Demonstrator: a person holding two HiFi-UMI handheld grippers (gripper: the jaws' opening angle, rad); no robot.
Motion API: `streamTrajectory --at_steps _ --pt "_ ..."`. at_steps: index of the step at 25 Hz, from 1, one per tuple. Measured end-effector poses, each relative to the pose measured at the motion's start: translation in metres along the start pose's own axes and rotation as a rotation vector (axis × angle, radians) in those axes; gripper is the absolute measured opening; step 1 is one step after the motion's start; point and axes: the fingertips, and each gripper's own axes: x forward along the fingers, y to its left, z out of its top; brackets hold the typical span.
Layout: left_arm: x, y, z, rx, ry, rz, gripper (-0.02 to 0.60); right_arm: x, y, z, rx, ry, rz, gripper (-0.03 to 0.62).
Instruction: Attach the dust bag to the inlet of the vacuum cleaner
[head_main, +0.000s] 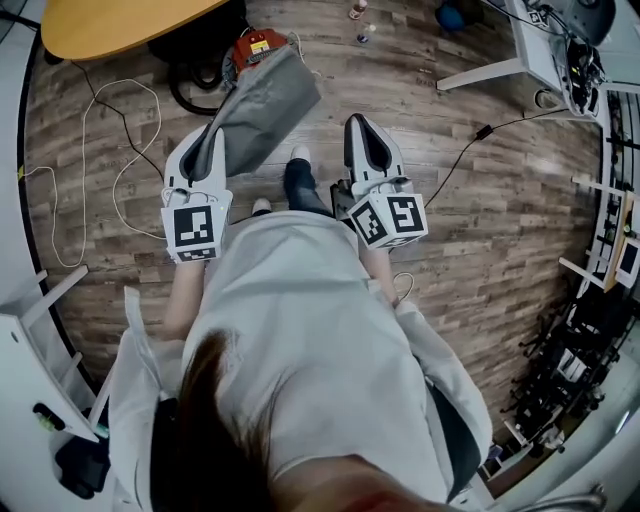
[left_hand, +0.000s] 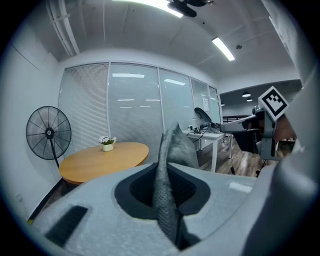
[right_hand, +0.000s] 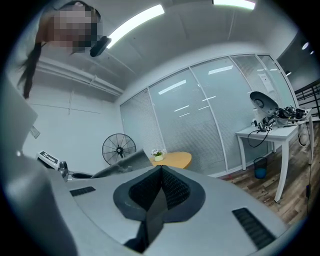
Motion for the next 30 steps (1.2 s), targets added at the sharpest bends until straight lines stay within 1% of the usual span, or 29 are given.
streamTrajectory --at_steps 7,13,16,22,26,30 --pt "0.051 0.015 0.013 -0.020 0.026 0.130 0.040 0.056 -0.052 0.022 -0.031 0.022 0.074 0.002" --pt "0.081 0.024 0.021 -0.026 0.042 0.230 0.040 0.087 -0.086 0.027 -0.041 0.056 0.126 0.002" --pt "0.093 0.028 0.022 -0.027 0.049 0.262 0.040 0.098 -0.102 0.026 -0.042 0.069 0.134 0.002" --pt "0.113 0.027 0.024 -0.017 0.069 0.271 0.040 0.111 -0.122 0.026 -0.031 0.080 0.131 0.002" --pt "0.127 0.027 0.026 0.011 0.076 0.246 0.040 0.119 -0.128 0.026 -0.026 0.083 0.118 0.002" --pt "0.135 0.029 0.025 0.007 0.078 0.223 0.040 0.123 -0.131 0.028 -0.022 0.080 0.101 0.002"
